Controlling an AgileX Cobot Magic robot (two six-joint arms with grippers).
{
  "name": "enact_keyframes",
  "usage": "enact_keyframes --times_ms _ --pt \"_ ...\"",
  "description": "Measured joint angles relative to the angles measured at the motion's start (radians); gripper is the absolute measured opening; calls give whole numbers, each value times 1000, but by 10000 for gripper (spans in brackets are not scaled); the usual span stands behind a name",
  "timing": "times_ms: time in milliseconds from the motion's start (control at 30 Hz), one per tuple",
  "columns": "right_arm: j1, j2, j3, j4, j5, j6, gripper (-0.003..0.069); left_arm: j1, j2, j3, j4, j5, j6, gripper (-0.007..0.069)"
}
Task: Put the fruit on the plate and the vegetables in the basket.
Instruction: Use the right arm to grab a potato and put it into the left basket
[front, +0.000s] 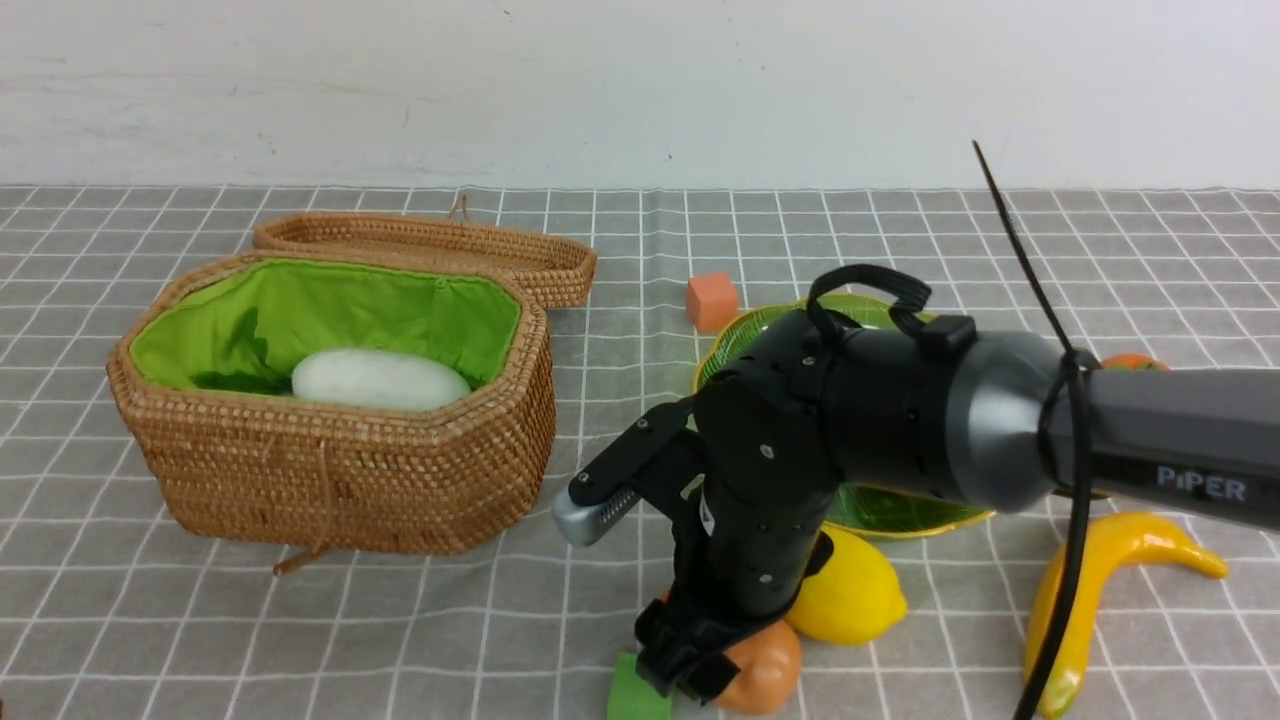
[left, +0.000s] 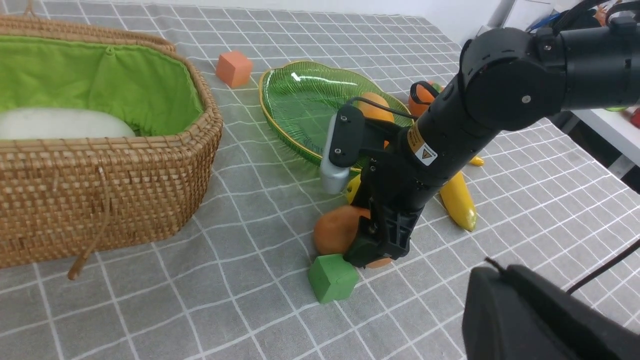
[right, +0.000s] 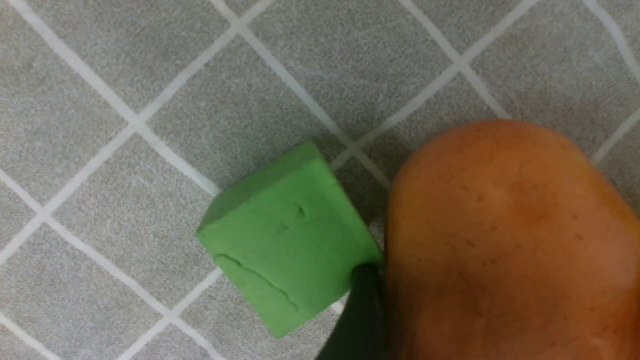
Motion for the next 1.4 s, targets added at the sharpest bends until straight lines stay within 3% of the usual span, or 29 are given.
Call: enact_keyframes --times_ms 700,900,1133,1333,1400 --pt "4 -148 -177 50 100 57 615 0 0 0 30 -24 0 -13" --pt "4 -125 -409 178 -133 -114 615 0 31 0 202 -84 -38 -13" --pt "6 111 -621 374 -416 -360 615 0 61 0 363 -111 -134 -13" --pt "6 294 -730 394 -459 -397 615 0 61 0 379 -112 -175 -13" --pt "6 319 -740 395 -459 -392 648 0 61 0 380 -112 -180 -13"
